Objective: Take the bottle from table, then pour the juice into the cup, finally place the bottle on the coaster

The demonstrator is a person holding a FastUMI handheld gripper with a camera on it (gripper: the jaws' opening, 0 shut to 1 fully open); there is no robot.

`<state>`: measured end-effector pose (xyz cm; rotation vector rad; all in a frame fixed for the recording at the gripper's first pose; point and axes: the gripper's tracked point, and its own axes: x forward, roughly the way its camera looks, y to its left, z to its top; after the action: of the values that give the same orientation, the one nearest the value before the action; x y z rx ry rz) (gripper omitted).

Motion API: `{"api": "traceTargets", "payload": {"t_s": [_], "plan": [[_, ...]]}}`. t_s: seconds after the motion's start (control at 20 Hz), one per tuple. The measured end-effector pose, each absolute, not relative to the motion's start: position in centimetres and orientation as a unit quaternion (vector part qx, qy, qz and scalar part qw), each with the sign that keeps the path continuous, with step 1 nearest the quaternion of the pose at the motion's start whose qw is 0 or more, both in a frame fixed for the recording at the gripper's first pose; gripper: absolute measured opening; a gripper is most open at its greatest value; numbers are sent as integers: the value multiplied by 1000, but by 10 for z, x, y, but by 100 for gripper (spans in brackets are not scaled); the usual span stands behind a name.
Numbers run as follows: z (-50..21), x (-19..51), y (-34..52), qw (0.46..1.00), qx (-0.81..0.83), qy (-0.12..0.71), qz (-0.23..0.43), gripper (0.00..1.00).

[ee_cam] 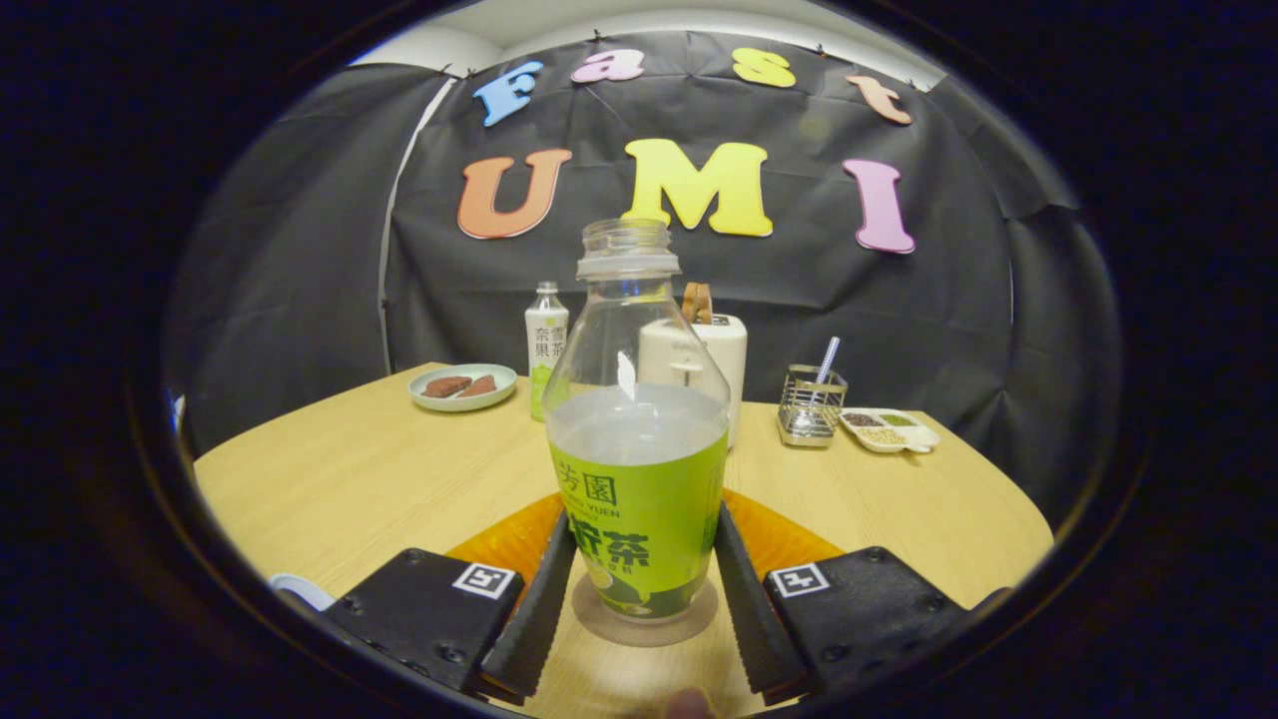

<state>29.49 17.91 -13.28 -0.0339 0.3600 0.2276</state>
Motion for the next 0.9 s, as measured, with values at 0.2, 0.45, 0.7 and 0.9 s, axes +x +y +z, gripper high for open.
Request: {"api": "traceTargets", "payload": {"t_s": [0.2, 0.45, 0.7, 0.9], "plan": [[-144, 294, 181, 977, -7, 183, 114, 79], [-152, 294, 182, 976, -2, 188, 107, 80], [-152, 293, 181, 975, -1, 193, 108, 90], [-136, 284, 183, 977, 2, 184, 109, 100]]}}
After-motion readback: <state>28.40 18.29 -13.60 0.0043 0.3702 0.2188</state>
